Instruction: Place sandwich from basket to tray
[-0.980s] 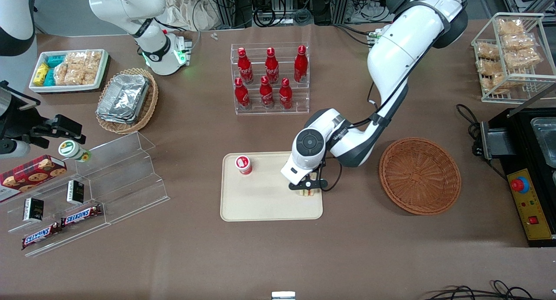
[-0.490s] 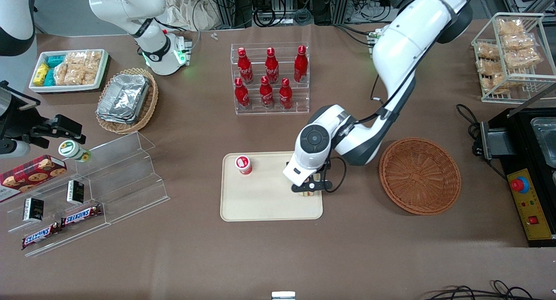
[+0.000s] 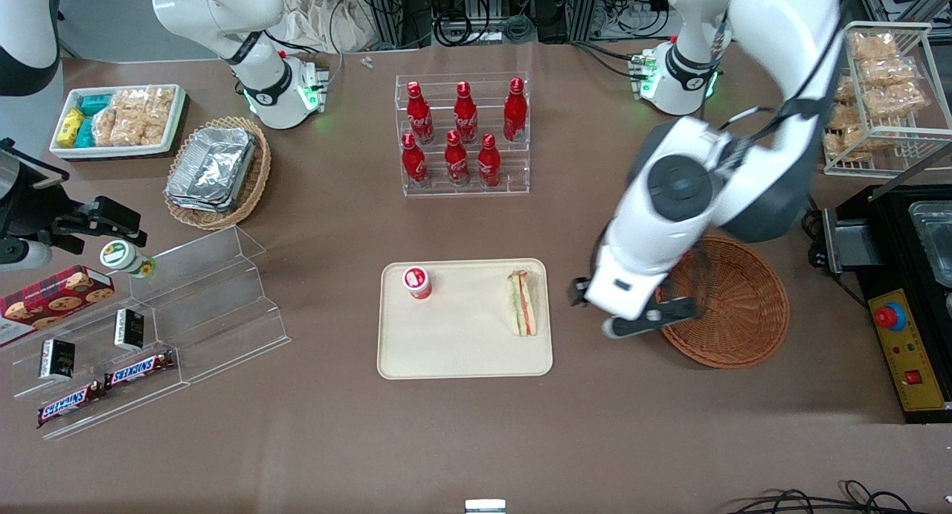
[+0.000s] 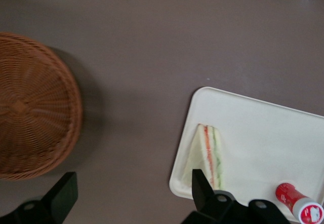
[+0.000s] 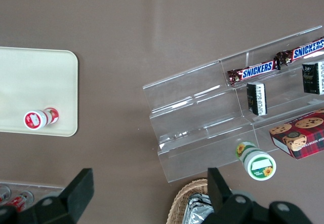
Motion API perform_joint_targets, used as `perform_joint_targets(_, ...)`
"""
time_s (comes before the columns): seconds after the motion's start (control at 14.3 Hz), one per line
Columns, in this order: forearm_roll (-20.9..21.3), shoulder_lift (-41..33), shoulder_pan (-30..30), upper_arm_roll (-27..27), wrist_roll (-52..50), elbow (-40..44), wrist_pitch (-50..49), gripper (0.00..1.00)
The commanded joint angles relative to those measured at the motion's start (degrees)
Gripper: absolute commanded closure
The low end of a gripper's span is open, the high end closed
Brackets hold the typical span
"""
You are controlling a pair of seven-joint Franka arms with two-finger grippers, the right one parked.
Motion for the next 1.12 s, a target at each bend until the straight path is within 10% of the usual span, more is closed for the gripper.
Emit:
perform_joint_targets(0.0,-4.64,-4.61,7.52,-0.59,7.01,-2.20,-4.19,0.00)
perform_joint_targets(0.63,-10.88,-16.47,7.99,16.27,38.49,-11.67,-13.17,0.00)
perform_joint_targets(1.05,-10.37,-15.44,8.51,18.22,46.16,-10.73,-13.35,0.00)
